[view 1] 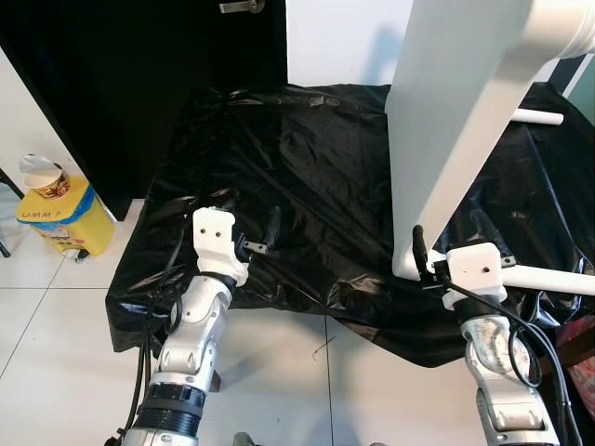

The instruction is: Building children table

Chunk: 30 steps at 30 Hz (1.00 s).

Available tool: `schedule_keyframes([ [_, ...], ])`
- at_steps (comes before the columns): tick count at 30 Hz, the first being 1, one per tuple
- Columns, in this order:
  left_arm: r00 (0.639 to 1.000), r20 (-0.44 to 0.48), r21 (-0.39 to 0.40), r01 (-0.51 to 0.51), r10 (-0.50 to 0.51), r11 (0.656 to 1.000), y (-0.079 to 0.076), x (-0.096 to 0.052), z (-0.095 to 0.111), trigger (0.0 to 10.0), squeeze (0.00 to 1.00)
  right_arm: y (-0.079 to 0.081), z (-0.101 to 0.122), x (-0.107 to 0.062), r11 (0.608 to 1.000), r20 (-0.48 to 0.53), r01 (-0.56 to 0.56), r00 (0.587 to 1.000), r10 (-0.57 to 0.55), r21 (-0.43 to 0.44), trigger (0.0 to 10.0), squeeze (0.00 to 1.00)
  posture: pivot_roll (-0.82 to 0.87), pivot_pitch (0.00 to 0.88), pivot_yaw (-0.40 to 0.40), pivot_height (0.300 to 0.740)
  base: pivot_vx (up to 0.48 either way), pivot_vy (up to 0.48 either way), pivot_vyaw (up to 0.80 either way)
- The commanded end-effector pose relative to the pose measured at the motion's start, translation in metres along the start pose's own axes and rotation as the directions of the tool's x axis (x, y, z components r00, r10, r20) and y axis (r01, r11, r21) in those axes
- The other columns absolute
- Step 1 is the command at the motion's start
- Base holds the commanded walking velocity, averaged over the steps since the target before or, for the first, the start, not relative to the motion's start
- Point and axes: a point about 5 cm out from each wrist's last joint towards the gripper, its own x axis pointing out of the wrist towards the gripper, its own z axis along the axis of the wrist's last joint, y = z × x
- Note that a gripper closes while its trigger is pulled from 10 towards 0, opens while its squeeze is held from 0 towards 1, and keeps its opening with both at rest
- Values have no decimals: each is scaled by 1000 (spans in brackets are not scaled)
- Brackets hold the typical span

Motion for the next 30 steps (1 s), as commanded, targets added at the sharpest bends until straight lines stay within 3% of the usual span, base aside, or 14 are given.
schedule_keyframes([
  [1, 997, 4, 10, 82, -82, 997, -6, 1, 0, 10000, 0, -2, 9, 4, 999, 18, 20, 1000, -20, 26, 10000, 0, -68, 68, 40, 740, 0, 0, 0],
  [9, 994, 15, 10, 104, -104, 995, -10, 2, 2, 10000, 0, -1, 16, 8, 998, 16, 0, 1000, -1, 61, 10000, 0, -66, 66, 42, 740, 0, 0, 0],
  [12, 994, -1, 41, 112, -112, 993, -11, -2, -2, 10000, 0, -3, 34, 16, 996, 83, -6, 997, -2, 91, 10000, 0, -57, 60, 35, 740, 0, 0, 0],
  [14, 994, -1, 41, 112, -112, 993, -11, -2, -2, 10000, 0, -3, 34, 16, 996, 83, -6, 997, -2, 91, 10000, 0, -57, 60, 35, 740, 0, 0, 0],
  [23, 997, -19, 92, 76, -75, 993, 2, -1, -7, 10000, 0, 4, 59, 19, 985, 165, -99, 983, 74, 143, 10000, 0, -61, 51, 21, 740, 0, 0, 0],
  [30, 997, -9, 83, 76, -76, 994, -1, 0, -7, 10000, 0, 6, 42, 34, 980, 97, -93, 992, 77, 177, 10000, 0, -62, 49, 24, 740, 0, 0, 0],
])
